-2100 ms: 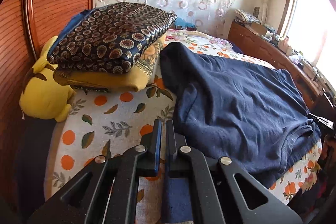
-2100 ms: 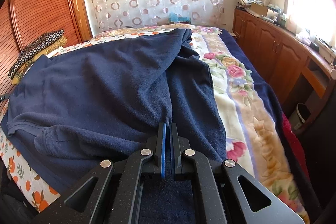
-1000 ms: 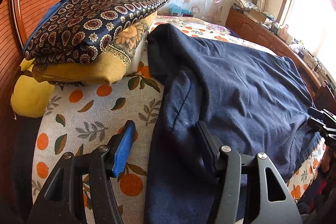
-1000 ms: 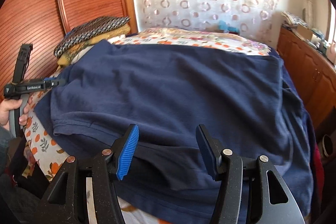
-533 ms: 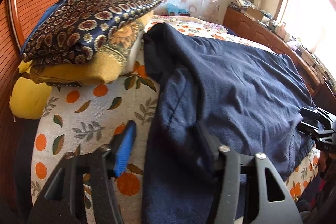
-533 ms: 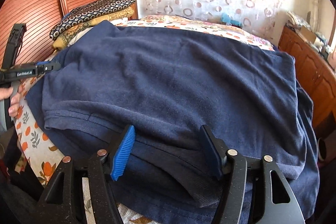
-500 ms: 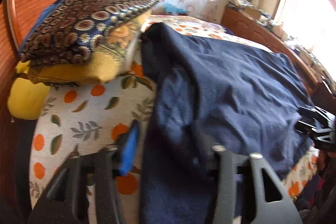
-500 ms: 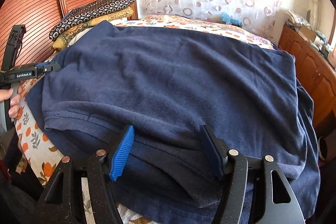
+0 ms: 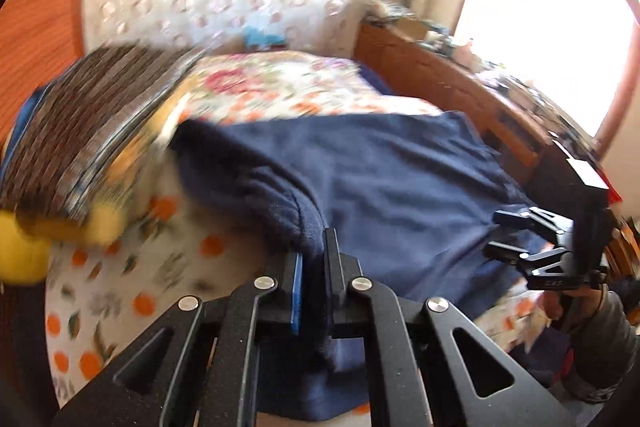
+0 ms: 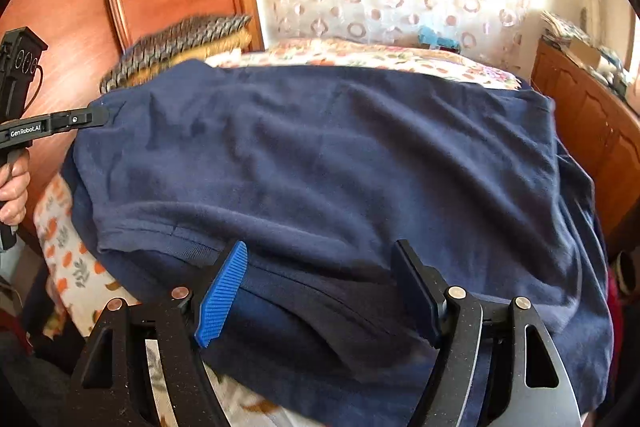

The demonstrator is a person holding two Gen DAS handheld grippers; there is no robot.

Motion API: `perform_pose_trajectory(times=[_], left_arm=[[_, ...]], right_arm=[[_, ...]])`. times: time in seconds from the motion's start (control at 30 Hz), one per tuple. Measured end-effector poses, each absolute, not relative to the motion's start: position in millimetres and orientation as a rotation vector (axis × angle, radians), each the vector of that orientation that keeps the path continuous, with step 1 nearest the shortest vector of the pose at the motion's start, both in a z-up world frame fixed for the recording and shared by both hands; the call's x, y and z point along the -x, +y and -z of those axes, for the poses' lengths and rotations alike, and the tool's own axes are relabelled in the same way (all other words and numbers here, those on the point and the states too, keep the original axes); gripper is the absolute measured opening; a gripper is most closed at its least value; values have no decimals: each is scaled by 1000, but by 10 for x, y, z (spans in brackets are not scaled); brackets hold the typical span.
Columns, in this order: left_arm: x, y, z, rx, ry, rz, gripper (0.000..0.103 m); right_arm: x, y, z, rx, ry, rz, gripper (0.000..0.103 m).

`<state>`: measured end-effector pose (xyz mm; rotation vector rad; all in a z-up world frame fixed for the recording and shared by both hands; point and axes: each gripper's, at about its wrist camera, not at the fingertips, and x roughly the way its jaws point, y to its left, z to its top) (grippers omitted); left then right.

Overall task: Fold small clothes
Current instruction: 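Lift and fold the held edge over with the left tool, then open it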

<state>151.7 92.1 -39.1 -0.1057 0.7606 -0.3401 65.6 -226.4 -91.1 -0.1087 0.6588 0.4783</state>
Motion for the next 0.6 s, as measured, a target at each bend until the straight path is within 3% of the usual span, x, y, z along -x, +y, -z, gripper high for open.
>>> perform_pose_trajectory(times=[0.6], left_arm=[[-2527, -1406, -238, -138, 752, 722, 9]], right_arm=[[61, -3815, 798, -69, 552, -254, 76]])
